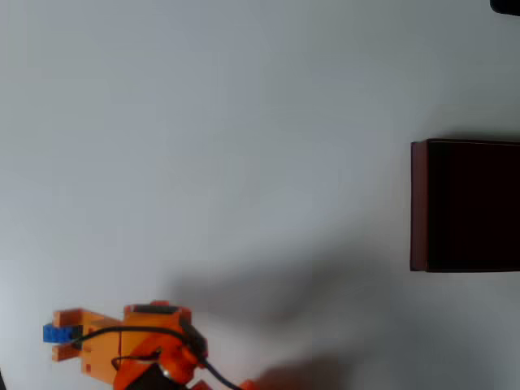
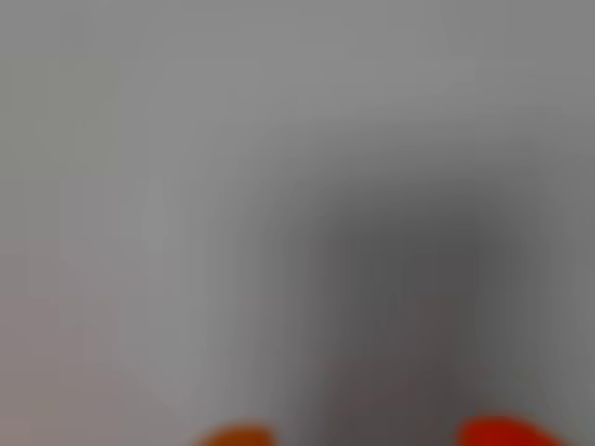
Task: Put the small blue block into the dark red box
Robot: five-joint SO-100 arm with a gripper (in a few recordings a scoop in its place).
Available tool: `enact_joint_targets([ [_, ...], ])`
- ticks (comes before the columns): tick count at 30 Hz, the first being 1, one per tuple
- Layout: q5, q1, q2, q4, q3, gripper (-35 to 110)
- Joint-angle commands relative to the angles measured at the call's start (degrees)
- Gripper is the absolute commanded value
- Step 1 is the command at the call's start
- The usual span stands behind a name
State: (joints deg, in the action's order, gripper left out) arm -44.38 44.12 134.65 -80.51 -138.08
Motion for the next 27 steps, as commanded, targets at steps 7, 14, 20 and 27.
enact_joint_targets([
  [7,-16.4,11.5,8.7,-3.9,-0.4,19],
  [14,-24.3,19.5,3.1,3.0,-2.3,19],
  [20,-25.8,23.7,-7.1,7.6,2.5,19],
  [27,-25.8,26.0,-19.6,8.4,11.3,20],
])
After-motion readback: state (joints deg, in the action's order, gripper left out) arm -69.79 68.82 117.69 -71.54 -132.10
